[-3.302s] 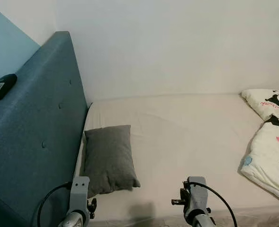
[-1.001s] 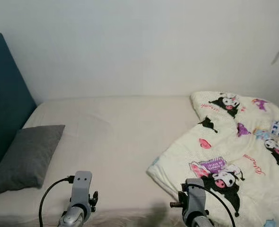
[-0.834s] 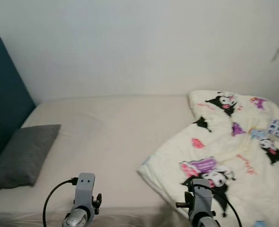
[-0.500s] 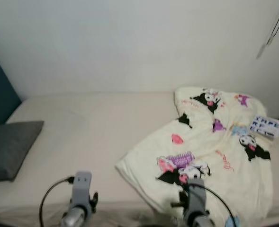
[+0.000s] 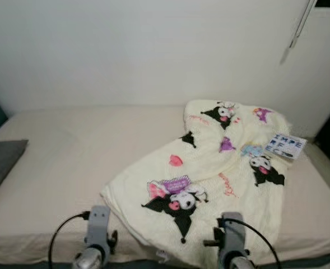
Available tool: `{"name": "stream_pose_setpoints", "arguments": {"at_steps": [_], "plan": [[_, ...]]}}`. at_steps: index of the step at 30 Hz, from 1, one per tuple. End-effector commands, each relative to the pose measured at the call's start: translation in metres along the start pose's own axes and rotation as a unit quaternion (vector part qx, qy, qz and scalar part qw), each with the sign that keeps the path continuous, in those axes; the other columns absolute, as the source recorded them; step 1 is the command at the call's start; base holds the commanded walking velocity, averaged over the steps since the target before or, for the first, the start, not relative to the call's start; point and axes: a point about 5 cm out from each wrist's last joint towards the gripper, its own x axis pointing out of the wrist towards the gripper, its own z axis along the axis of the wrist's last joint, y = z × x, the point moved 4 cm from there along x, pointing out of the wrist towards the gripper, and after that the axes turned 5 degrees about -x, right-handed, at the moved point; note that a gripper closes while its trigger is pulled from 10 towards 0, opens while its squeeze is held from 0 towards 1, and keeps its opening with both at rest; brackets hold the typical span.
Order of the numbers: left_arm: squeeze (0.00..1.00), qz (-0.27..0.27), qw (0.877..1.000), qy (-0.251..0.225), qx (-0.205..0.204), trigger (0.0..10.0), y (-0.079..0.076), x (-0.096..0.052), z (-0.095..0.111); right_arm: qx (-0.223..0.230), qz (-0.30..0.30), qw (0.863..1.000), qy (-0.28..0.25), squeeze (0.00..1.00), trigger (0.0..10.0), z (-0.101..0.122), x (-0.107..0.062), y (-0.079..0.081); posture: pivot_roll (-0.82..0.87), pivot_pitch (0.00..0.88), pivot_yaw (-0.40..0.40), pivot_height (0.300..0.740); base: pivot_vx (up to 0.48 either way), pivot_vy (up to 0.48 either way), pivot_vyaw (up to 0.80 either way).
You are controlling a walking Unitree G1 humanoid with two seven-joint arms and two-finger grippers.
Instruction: Clean up the room
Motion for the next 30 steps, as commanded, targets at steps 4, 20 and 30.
{"name": "stream_pose_setpoints", "arguments": {"at_steps": [4,20,30], "plan": [[0.0,0.006,1.0,0.01,0.006,10.0,0.0059,-0.0021,-0.0059,0.006,0.012,1.0,0.01,0.0,10.0,-0.0049,-0.0006,0.0106,0.02,0.087,-0.011,0.729,0.0,-0.426,0.0],[0.0,0.002,1.0,0.008,0.008,10.0,0.0028,-0.002,-0.0044,0.0,0.019,1.0,0.014,0.0,10.0,-0.0044,0.0006,0.014,0.02,0.101,-0.008,0.729,0.0,-0.427,0.0],[0.0,0.0,1.0,0.007,0.009,10.0,0.0023,-0.0021,-0.0036,-0.003,0.023,1.0,0.016,0.0,10.0,-0.0063,-0.0005,0.0155,0.02,0.103,-0.008,0.729,0.0,-0.426,0.0]]}}
